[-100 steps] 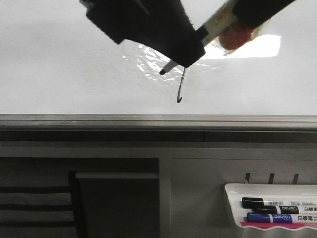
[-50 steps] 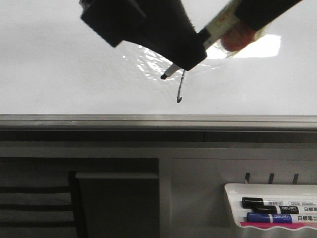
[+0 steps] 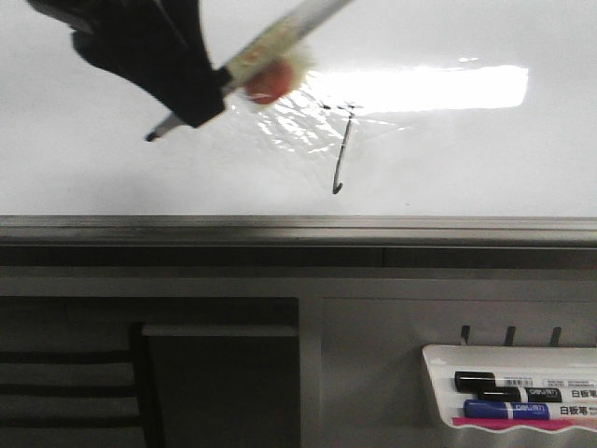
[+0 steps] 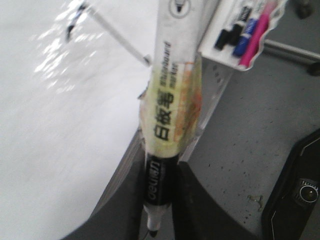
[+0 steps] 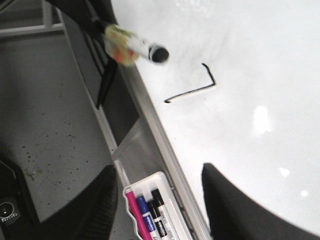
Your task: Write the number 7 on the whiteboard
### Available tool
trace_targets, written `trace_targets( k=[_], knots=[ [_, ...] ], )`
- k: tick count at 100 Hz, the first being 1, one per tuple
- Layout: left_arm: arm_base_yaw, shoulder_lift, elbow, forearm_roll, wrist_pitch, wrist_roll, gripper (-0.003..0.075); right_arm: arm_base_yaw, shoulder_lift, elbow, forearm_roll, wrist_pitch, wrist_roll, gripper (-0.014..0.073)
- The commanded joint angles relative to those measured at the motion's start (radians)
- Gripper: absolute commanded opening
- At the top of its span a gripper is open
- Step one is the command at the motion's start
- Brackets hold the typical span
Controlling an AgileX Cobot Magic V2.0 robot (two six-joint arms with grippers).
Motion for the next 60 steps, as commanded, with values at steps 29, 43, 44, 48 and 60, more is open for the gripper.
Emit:
trace_targets(
  k=[29, 43, 44, 48, 60],
  knots=[
    [0.37, -0.048, 0.068, 0.172, -0.115, -0.442, -0.002, -0.057, -0.044, -0.031, 0.007, -0.026, 0.022, 0.0344],
    [0.502, -0.036, 0.069, 0.098, -0.171, -0.442, -0.002, -0.057, -0.035, -0.031, 0.007, -0.028, 0.022, 0.0344],
    [0.507, -0.037, 0.069, 0.096, -0.174, -0.442, -0.002, -0.057, -0.035, -0.031, 0.007, -0.028, 0.022, 0.0344],
    [0.533, -0.035, 0.069, 0.084, -0.178, -0.442, -0.002, -0.057, -0.03, -0.031, 0.007, -0.028, 0.022, 0.0344],
    [0.566, -0.024, 0.069, 0.074, -0.181, -0.442, -0.002, -0.057, -0.018, -0.031, 0.007, -0.03, 0.022, 0.0344]
  ],
)
